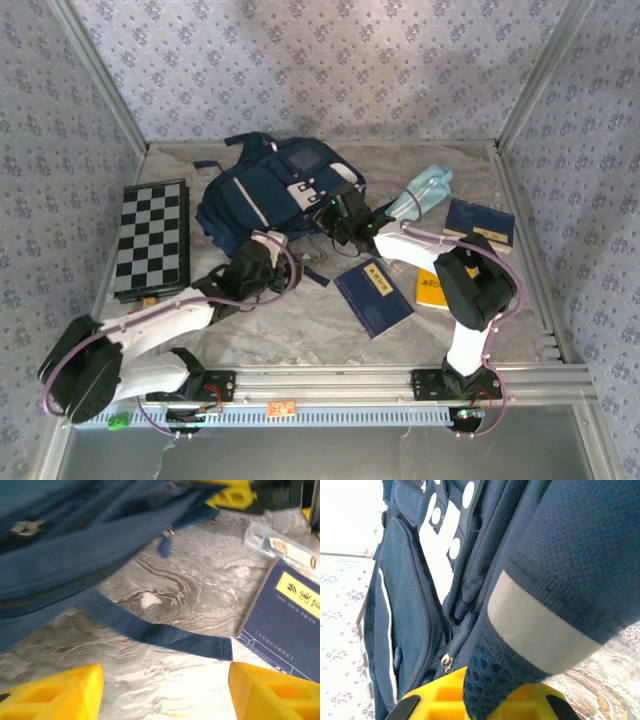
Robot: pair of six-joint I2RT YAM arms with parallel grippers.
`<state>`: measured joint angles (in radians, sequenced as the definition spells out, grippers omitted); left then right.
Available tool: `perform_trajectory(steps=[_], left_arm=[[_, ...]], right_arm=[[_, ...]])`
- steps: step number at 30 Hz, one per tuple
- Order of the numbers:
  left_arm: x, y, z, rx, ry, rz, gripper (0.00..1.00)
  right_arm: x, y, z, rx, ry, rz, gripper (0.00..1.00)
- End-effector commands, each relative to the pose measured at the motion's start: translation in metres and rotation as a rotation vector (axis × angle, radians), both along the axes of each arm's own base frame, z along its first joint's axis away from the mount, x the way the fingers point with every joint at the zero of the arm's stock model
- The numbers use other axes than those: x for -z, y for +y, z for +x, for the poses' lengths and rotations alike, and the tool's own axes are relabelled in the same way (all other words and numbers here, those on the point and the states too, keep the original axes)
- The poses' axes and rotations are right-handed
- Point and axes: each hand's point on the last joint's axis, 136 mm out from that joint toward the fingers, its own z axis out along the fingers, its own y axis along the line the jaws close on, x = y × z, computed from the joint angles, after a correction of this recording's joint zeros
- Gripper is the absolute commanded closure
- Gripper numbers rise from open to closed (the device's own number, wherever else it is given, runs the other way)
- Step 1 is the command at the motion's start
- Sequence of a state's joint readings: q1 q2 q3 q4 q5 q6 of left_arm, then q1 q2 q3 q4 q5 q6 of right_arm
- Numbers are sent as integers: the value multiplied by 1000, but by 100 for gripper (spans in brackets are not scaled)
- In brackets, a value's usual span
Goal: Pack books, pencil case, and school supplies into a backpack
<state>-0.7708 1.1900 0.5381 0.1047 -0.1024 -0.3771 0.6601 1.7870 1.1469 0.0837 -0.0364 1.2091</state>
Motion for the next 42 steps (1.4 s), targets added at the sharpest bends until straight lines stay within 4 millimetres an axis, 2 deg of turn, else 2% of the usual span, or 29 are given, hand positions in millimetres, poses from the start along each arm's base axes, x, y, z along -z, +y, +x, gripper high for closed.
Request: perform_trajectory(steps=[1, 4, 8, 13, 20, 23, 34, 42], left_arm=[[-15, -18, 22, -4, -147, -44, 36], [-4, -27, 31, -12, -171, -21, 37], [2, -38, 45, -22, -195, -15, 37], [7, -34, 68, -117, -242, 33, 41], [23, -42, 82, -142, -240, 22, 45], [19, -38, 89, -188, -265, 16, 49], [-3, -45, 102, -201, -318, -12, 66], [-12, -42, 99, -202, -325, -35, 87]], right_arm=[[-49, 8, 3, 12, -104, 107, 100], [-52, 7, 1, 21, -111, 115, 100], [-54, 9, -3, 15, -114, 125, 100], [-55, 10, -7, 14, -116, 144, 100], [-57, 13, -15, 3, -127, 148, 100], [-55, 12, -19, 7, -125, 145, 100], [-42, 17, -27, 0, -102, 132, 100], [-37, 15, -27, 1, -101, 117, 100]])
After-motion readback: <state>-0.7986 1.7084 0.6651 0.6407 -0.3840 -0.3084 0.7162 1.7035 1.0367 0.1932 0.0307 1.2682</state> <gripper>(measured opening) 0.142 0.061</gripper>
